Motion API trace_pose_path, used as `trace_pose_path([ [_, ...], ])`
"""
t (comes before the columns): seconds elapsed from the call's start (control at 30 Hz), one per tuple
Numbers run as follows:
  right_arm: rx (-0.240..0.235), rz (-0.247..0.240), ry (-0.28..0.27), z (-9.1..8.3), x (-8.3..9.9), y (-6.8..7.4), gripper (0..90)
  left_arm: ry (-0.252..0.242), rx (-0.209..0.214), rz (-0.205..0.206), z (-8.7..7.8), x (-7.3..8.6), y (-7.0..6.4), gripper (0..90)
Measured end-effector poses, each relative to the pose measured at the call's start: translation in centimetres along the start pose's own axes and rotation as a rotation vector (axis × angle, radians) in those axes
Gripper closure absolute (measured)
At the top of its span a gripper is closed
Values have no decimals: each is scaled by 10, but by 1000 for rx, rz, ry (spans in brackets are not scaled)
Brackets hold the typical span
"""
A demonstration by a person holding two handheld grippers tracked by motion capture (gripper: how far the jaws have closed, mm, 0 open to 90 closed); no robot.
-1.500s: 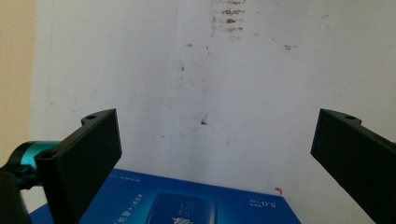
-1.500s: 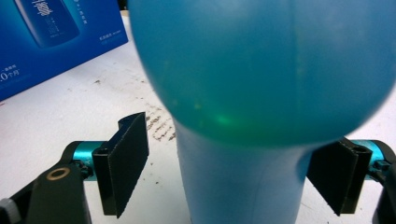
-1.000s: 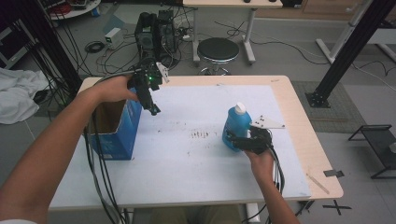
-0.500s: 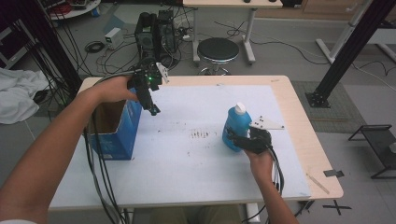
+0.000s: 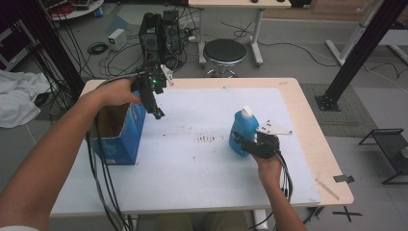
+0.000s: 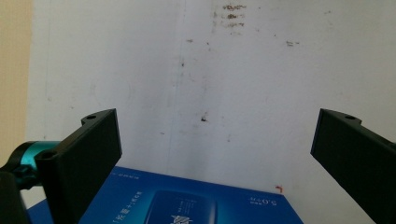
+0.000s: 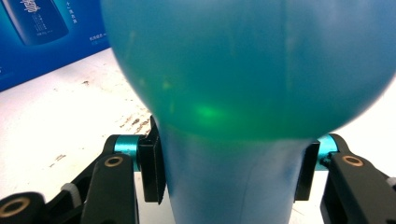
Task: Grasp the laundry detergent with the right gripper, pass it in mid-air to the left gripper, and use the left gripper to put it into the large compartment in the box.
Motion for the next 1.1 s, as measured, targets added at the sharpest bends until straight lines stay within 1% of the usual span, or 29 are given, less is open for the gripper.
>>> trace_pose_path([
  [0.03, 4, 7, 1, 0, 0, 1, 436, -1, -1, 1, 0, 0, 0, 17],
  [0.1, -14, 7, 11, -1, -1, -1, 438, -3, -1, 1, -1, 0, -1, 17],
  [0.13, -22, 18, 22, -3, -2, 0, 440, -6, -3, 3, -1, 0, -2, 17],
  [0.17, -24, -3, 8, -4, -3, -2, 440, -3, -3, 7, -2, -1, -3, 17],
  [0.2, -38, 0, 13, -6, -5, -1, 441, -7, 1, 3, -2, -1, -4, 17],
  [0.23, -34, -77, -23, -5, -7, -7, 441, -8, -4, 10, -3, -2, -5, 17],
  [0.27, -48, -77, -16, -7, -10, -6, 441, -10, -4, 9, -3, -2, -6, 17],
  [0.3, -61, -87, -13, -9, -12, -6, 442, -10, -3, 17, -5, -3, -8, 17],
  [0.33, -88, -96, -10, -12, -16, -6, 442, -15, -5, 16, -5, -4, -9, 17],
  [0.47, -155, -115, -7, -20, -25, -8, 441, -12, -7, 27, -8, -6, -16, 17],
  [0.5, -166, -116, -1, -21, -27, -8, 441, -13, -4, 30, -9, -7, -19, 17],
  [0.53, -195, -129, -6, -23, -30, -9, 441, -11, -1, 33, -10, -8, -21, 17],
  [0.57, -211, -130, -10, -24, -31, -9, 440, -19, -3, 37, -11, -9, -24, 17],
  [0.6, -247, -137, -4, -27, -33, -10, 440, -21, -2, 40, -13, -9, -26, 17],
  [0.63, -266, -149, -9, -28, -35, -10, 440, -24, -3, 43, -14, -10, -28, 17],
  [0.67, -278, -153, -3, -30, -37, -9, 440, -24, -2, 47, -15, -11, -30, 17],
  [0.77, -329, -193, 13, -34, -43, -10, 440, -25, -4, 52, -18, -12, -37, 17],
  [0.8, -355, -208, 19, -36, -45, -11, 440, -23, -4, 54, -18, -12, -38, 17],
  [0.83, -366, -214, 12, -37, -46, -11, 440, -15, -3, 62, -19, -13, -40, 17],
  [0.87, -390, -218, 12, -38, -48, -12, 440, -20, -5, 59, -19, -14, -42, 17],
  [0.9, -399, -220, 2, -39, -49, -12, 440, -19, -4, 60, -19, -14, -45, 17],
  [0.97, -436, -220, -3, -40, -52, -14, 440, -16, 0, 62, -19, -15, -49, 17],
  [1.0, -466, -223, -5, -41, -54, -15, 440, -18, 0, 62, -19, -16, -50, 17],
  [1.1, -529, -230, -12, -41, -57, -15, 440, -14, 3, 63, -20, -19, -55, 17],
])
Point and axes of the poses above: each handheld gripper's, and its own axes: z roughly forward along the jaws, x roughly out of its underside, y roughly to its left, the point moved 1 cm from there along z, roughly forward along the jaws, and after that the axes turned 10 degrees about -z, right-handed, at the moved point
